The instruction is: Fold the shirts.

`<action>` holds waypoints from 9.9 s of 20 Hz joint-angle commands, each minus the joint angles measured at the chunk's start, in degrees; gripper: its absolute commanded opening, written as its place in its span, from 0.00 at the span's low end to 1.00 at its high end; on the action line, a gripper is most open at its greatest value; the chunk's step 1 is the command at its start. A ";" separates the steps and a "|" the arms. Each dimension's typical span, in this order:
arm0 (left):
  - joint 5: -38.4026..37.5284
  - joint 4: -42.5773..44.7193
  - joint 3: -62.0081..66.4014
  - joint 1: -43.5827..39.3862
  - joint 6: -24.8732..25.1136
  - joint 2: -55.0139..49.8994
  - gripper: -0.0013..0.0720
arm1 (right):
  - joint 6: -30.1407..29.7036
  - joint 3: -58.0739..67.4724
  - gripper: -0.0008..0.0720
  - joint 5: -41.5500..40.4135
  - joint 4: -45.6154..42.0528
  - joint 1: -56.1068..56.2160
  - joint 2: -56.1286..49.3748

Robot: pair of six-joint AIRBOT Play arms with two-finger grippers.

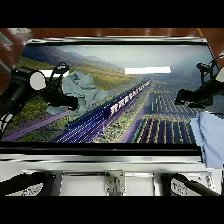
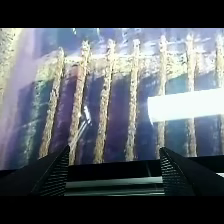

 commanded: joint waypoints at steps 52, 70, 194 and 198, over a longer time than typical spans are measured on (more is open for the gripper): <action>-2.60 -15.26 31.76 -11.23 8.70 -1.22 0.06 | -7.98 0.13 0.95 -8.57 6.84 0.07 17.57; -1.73 -17.44 -4.59 -7.89 2.29 -5.31 0.99 | -9.68 -28.11 0.95 -4.11 14.84 0.02 12.55; -5.35 7.69 17.62 9.42 1.73 34.16 0.06 | -8.96 19.80 0.09 -17.05 20.24 -10.62 31.61; 1.73 7.63 1.84 9.42 0.28 30.32 0.06 | -8.96 19.80 0.09 -1.05 20.28 -10.62 23.23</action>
